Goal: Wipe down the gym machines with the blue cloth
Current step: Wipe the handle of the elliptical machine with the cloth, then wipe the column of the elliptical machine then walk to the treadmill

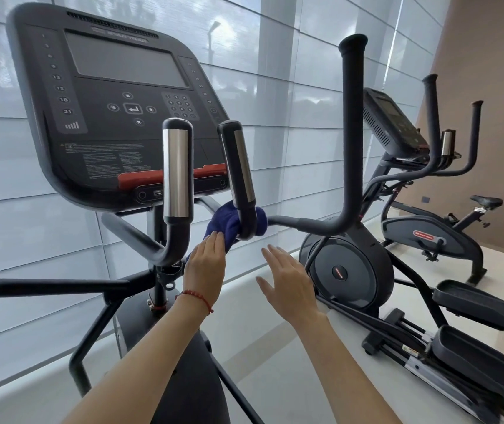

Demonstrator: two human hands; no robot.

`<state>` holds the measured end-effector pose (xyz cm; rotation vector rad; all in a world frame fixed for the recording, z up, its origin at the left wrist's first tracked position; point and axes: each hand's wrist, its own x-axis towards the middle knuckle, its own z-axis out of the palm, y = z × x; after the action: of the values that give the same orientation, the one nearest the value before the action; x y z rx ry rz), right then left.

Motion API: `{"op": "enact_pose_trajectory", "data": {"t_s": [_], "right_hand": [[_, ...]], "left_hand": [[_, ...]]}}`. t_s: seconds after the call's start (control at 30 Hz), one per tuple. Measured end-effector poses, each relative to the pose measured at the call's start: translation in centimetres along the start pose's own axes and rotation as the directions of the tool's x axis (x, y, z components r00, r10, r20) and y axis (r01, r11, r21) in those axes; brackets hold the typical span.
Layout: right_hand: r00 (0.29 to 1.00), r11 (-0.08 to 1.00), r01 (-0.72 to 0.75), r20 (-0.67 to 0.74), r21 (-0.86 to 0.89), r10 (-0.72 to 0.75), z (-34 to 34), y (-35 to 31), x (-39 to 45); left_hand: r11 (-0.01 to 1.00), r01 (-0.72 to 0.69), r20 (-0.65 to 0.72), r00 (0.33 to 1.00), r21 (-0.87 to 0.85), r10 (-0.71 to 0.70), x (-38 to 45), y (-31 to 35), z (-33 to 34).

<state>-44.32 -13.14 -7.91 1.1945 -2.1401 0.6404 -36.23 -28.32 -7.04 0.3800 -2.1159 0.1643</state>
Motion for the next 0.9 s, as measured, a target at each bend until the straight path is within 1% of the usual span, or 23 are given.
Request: {"op": "enact_pose_trajectory", "data": {"t_s": [0.13,0.3,0.43,0.53,0.63,0.8,0.9], "right_hand": [[1.0,1.0,-0.01,0.013,0.026,0.01,-0.2,-0.3,-0.6],[0.998,0.998,-0.021,0.055,0.063,0.018,-0.7,-0.6,-1.6],[0.994,0.994,-0.035,0.105,0.103,0.025,-1.2,-0.9,-2.6],[0.99,0.989,-0.055,0.133,0.134,0.037,-1.5,-1.1,-3.6],[0.987,0.985,-0.062,0.155,0.158,0.037,-1.7,-1.1,-4.8],[0.979,0.979,-0.061,0.202,0.195,0.02,-2.0,-1.3,-6.8],[0.97,0.977,-0.034,0.242,0.209,-0.018,-2.3,-1.7,-8.2]], "left_hand": [[1.0,-0.003,0.008,1.0,-0.026,0.003,-1.1,0.2,-0.7],[0.998,-0.041,0.026,0.999,-0.043,0.042,-2.6,0.4,-1.7],[0.996,-0.085,0.086,0.993,-0.026,0.087,-4.4,0.1,-1.8],[0.994,-0.093,0.128,0.987,-0.055,0.099,-6.0,-0.1,-2.0],[0.993,-0.109,0.173,0.978,-0.044,0.115,-7.6,0.0,-2.6],[0.977,-0.212,0.223,0.951,-0.035,0.215,-10.0,0.8,-3.6],[0.969,-0.244,0.236,0.94,-0.045,0.247,-11.2,1.6,-4.6]]}}
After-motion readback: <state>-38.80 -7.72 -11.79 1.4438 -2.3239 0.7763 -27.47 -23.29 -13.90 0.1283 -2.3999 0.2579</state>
